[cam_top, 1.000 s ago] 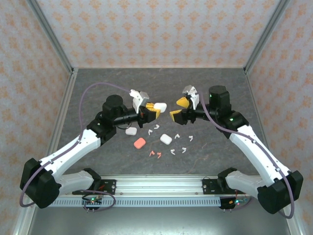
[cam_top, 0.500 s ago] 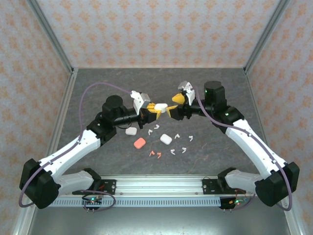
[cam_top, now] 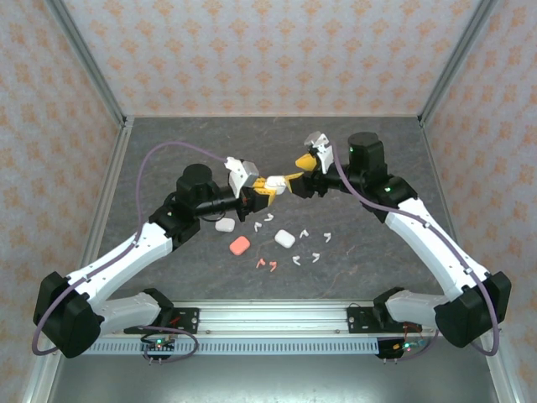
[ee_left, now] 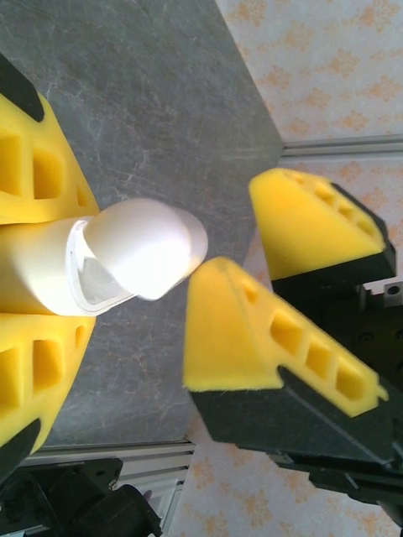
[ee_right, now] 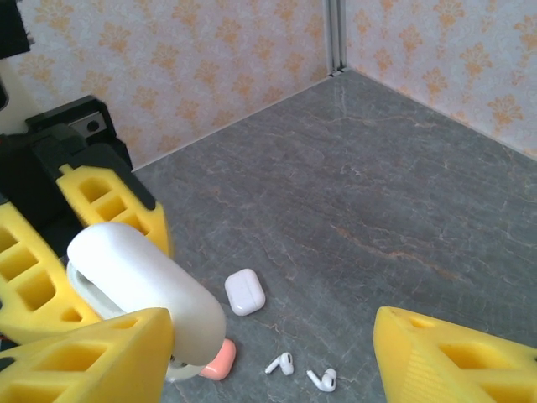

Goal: Insert wireless bluetooth earbuds into charging case

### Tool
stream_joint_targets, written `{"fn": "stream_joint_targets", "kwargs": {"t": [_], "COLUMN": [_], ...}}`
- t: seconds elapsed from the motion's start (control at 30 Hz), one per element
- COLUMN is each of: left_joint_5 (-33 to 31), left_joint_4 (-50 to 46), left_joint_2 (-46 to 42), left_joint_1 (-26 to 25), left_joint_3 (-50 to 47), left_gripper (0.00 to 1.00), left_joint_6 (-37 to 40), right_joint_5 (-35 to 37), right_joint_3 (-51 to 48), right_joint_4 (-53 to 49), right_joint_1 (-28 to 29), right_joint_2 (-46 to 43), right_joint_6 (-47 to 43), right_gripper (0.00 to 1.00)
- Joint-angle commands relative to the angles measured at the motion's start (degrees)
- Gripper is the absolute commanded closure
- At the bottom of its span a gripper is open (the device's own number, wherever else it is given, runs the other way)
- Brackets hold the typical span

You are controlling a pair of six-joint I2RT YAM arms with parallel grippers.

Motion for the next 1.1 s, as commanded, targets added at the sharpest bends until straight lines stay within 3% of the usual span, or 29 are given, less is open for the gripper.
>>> {"fn": "stream_joint_targets", "kwargs": {"t": [0.0, 0.43, 0.73, 1.07], "left_joint_5": [2.1, -1.7, -1.1, 2.0], "left_joint_4": [1.6, 1.6, 1.8, 2.7], "left_joint_2": [-0.9, -2.7, -6.9, -9.2], "left_joint_1": [-1.6, -1.9, -1.9, -1.9], "left_joint_3": [0.9, -1.5, -6.8, -9.2], "left_gripper": [1.00, 1.00, 1.00, 1.00], "left_joint_6": [2.0, 5.1, 7.0, 4.9], "right_joint_5": [1.9, 0.7, 13.0, 19.6], "right_joint_3": [2.2, 3.2, -0.6, -16.4], "right_joint_4": [-0.3, -1.5, -10.6, -9.9], "right_joint_1": [0.3, -0.9, -2.1, -0.6], "right_joint_2": [1.1, -1.2, -7.2, -7.5], "right_joint_6": [-0.3, 4.3, 14.4, 28.6], "right_gripper": [0.35, 0.35, 0.36, 0.48]}}
